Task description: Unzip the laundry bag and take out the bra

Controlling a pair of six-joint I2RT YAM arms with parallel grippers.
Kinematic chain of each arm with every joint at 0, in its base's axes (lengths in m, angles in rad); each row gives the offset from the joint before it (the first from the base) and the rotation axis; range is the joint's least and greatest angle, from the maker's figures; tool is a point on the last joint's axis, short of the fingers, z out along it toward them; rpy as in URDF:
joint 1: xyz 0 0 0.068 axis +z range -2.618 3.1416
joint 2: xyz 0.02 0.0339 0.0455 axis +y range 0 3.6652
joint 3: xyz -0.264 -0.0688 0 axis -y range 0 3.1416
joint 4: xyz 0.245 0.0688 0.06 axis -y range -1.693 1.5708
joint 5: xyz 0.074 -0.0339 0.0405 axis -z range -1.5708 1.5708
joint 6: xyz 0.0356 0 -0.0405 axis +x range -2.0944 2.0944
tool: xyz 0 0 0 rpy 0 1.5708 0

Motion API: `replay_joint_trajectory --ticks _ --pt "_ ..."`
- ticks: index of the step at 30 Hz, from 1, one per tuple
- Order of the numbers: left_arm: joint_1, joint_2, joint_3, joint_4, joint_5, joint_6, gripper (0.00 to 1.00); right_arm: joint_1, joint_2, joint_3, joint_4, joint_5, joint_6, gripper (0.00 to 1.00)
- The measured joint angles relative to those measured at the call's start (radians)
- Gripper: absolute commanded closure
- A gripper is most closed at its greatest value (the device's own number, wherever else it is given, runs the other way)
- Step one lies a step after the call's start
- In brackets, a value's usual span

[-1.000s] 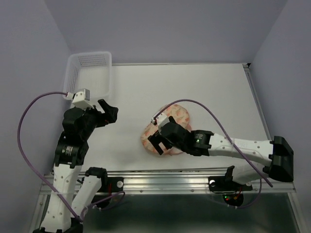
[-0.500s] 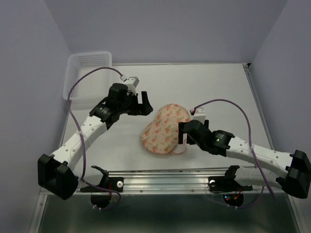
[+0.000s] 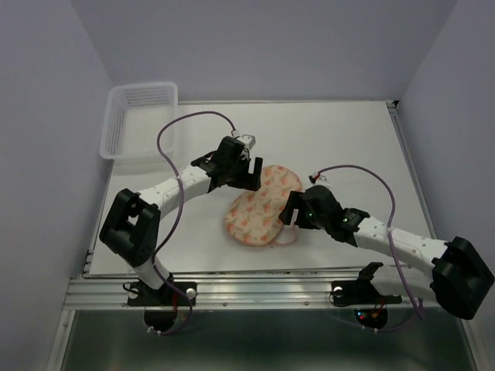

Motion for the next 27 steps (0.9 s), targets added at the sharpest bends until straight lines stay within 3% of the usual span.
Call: replay_joint_trajectory --ticks 3,12,16,19,22,27 --pt "0.000 0.027 0.001 -0.001 -0.014 0.003 0.07 -0.013 0.046 -0.032 0.086 -0.051 0.026 0.19" --pt "0.000 0.034 -0.021 0.012 -0.044 -0.025 0.14 -0.040 0.181 -0.058 0.254 -0.128 0.061 0.37" --pt "0.000 0.035 -0.056 0.019 -0.045 -0.038 0.18 -0.048 0.221 -0.058 0.295 -0.145 0.068 0.52" --pt "0.000 0.035 -0.080 0.028 -0.038 -0.057 0.25 -0.063 0.244 -0.058 0.311 -0.157 0.066 0.71" --pt "0.000 0.036 -0.106 0.047 -0.021 -0.074 0.31 -0.089 0.278 -0.049 0.319 -0.172 0.053 0.81" --pt "-0.005 0.034 -0.181 0.090 0.019 -0.117 0.36 -0.151 0.325 0.003 0.317 -0.219 -0.006 0.87"
